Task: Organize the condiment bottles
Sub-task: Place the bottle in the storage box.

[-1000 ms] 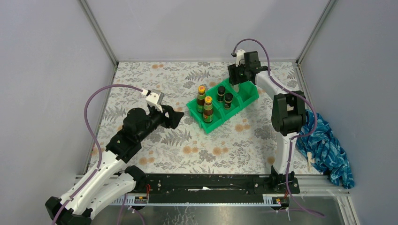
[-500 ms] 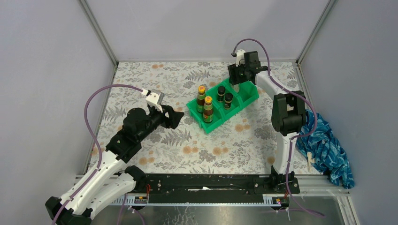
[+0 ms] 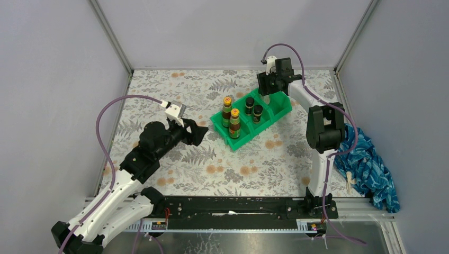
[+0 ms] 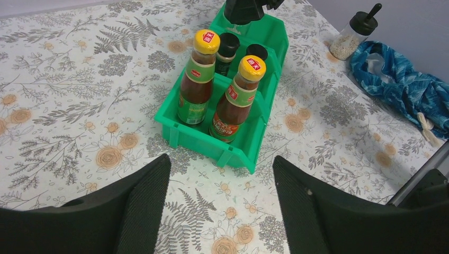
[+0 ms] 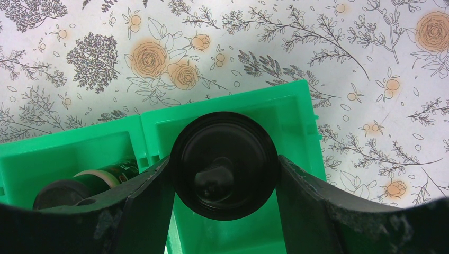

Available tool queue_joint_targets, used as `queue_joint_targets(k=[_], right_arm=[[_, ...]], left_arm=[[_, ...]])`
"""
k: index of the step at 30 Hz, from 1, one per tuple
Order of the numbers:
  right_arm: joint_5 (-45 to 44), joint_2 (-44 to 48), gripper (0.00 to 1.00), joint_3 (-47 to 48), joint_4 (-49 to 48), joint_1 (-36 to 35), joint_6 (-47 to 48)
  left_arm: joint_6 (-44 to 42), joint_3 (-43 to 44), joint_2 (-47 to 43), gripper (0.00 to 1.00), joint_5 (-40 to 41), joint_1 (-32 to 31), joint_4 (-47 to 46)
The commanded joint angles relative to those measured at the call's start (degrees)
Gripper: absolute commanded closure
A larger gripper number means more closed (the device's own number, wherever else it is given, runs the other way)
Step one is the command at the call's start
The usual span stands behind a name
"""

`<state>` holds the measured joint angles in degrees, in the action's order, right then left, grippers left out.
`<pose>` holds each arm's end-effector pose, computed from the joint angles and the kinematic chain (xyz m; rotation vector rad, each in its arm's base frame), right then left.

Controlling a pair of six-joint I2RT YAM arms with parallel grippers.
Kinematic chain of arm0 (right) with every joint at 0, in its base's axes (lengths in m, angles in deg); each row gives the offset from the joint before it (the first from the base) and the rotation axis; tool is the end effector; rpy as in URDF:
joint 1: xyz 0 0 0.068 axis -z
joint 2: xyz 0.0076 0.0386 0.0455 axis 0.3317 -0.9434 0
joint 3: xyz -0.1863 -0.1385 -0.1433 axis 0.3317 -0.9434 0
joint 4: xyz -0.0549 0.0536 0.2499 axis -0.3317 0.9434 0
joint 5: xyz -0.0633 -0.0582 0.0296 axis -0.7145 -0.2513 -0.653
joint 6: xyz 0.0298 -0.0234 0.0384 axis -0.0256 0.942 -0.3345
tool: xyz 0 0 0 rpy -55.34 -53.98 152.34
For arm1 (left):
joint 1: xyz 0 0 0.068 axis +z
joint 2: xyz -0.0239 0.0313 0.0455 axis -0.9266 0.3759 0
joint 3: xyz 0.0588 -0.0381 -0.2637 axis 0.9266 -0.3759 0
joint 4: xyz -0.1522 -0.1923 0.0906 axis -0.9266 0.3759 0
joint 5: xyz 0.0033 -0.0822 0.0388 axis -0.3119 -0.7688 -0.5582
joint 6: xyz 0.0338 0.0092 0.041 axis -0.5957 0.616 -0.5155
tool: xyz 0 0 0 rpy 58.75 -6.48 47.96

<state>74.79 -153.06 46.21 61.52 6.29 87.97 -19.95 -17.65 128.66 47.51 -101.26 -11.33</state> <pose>0.4739 0.1171 0.2353 -0.5651 2.1500 0.2342 0.1456 -0.0989 0.3228 0.3695 1.7710 -0.6468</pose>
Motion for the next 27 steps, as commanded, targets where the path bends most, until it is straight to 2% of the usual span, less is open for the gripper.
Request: queue_joint_targets(k=[1, 3, 6, 9, 12, 19, 22, 27], right_arm=[[-1.7, -0.9, 0.57, 2.1, -2.2, -0.5, 0.8], [-1.7, -1.0, 0.51, 2.1, -2.1, -0.5, 0.8], [-1.8, -1.1, 0.37, 2.1, -2.2, -0.5, 0.8], [-1.8, -1.1, 0.32, 2.1, -2.2, -0.5, 0.8], [-1.9, -1.0, 0.24, 2.0, -2.3, -0.5, 0.9], [-1.5, -0.8, 0.19, 1.9, -2.4, -0.5, 0.9], [-1.4, -0.6, 0.13, 1.8, -2.5, -0.5, 0.9], [-1.2, -0.2, 0.12, 2.0, -2.6, -0.5, 0.8]], left_arm=[[-1.2, 0.1, 0.2, 0.19, -1.0, -0.3, -2.0], [-1.2, 0.1, 0.3, 0.12, -1.1, -0.3, -2.0], [-1.2, 0.1, 0.3, 0.11, -1.3, -0.3, -2.0], [-1.2, 0.1, 0.3, 0.11, -1.3, -0.3, -2.0], [-1.2, 0.1, 0.3, 0.11, -1.4, -0.3, -2.0], [-1.2, 0.1, 0.4, 0.11, -1.5, -0.3, -1.9], [-1.2, 0.1, 0.5, 0.11, -1.6, -0.3, -2.0], [-1.3, 0.2, 0.5, 0.11, -1.6, -0.3, -1.9]])
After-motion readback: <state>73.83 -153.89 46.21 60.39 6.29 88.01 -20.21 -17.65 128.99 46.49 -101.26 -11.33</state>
